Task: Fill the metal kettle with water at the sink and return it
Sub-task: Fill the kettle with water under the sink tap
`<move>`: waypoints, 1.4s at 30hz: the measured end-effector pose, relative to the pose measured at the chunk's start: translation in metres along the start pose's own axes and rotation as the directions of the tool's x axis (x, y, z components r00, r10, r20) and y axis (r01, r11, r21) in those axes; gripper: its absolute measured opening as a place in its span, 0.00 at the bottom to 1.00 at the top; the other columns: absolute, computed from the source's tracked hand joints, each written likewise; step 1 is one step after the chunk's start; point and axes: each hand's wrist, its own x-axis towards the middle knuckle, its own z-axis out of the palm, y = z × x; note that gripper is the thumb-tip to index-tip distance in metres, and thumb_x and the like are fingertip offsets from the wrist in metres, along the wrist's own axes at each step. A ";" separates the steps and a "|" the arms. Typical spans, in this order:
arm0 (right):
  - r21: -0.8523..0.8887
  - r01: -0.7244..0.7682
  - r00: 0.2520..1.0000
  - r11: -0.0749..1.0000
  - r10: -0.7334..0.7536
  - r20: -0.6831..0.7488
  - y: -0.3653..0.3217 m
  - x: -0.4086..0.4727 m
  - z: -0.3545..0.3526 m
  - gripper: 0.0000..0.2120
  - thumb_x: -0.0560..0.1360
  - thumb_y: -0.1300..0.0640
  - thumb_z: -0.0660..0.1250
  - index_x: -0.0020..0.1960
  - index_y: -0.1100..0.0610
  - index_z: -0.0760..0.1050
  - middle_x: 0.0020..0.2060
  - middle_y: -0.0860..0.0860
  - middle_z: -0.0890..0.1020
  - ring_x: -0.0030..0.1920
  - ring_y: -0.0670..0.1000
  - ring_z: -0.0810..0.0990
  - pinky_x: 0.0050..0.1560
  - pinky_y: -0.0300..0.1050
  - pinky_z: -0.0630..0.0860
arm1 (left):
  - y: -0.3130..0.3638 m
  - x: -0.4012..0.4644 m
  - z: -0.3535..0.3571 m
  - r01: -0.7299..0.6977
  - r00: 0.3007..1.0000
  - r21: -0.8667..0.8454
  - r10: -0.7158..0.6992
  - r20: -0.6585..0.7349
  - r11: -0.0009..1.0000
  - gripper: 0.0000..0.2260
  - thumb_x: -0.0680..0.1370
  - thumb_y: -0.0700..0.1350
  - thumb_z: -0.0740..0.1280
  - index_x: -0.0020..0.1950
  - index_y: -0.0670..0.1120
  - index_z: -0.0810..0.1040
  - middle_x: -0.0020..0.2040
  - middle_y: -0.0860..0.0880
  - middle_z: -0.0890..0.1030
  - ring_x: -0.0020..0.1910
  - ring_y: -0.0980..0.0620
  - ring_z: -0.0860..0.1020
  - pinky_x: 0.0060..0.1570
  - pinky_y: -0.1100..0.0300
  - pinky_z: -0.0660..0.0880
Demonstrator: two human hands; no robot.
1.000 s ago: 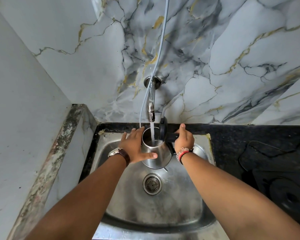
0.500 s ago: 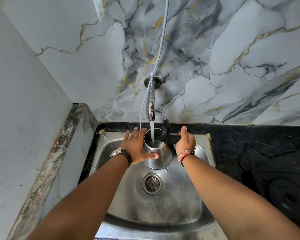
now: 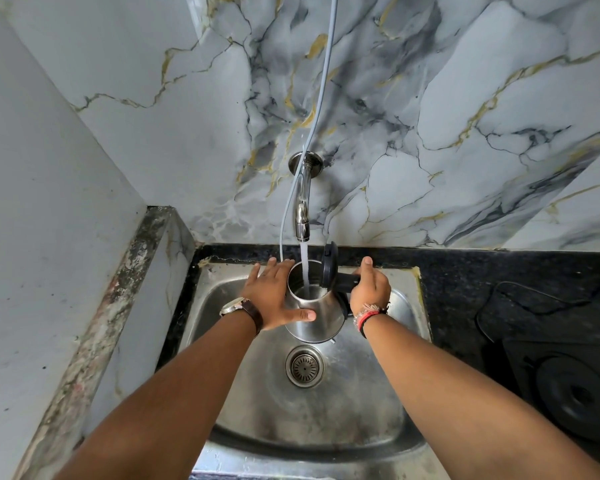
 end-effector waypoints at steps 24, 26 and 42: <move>-0.027 -0.023 1.000 0.999 0.023 -0.014 0.003 -0.006 -0.007 0.30 0.75 0.31 0.51 0.31 0.51 0.76 0.30 0.50 0.81 0.38 0.57 0.81 0.46 0.57 0.80 | 0.008 -0.002 -0.005 -0.007 0.999 -0.017 0.007 0.046 1.000 0.58 0.61 0.83 0.64 0.81 0.54 0.53 0.82 0.48 0.61 0.83 0.47 0.49 0.80 0.43 0.39; -0.027 -0.023 1.000 0.999 0.022 -0.015 0.003 -0.007 -0.007 0.31 0.75 0.30 0.51 0.31 0.51 0.76 0.30 0.51 0.81 0.38 0.58 0.80 0.46 0.58 0.80 | 0.007 -0.002 -0.004 -0.008 0.999 -0.015 0.008 0.043 1.000 0.58 0.60 0.84 0.63 0.81 0.54 0.52 0.82 0.48 0.62 0.83 0.47 0.50 0.79 0.43 0.39; -0.044 -0.006 1.000 0.999 0.006 -0.013 0.004 -0.010 -0.004 0.31 0.74 0.29 0.50 0.31 0.52 0.75 0.30 0.54 0.81 0.38 0.59 0.80 0.46 0.59 0.80 | 0.005 -0.006 -0.006 -0.004 0.999 0.008 0.004 0.053 1.000 0.58 0.61 0.84 0.63 0.82 0.55 0.51 0.83 0.48 0.60 0.83 0.47 0.49 0.80 0.43 0.39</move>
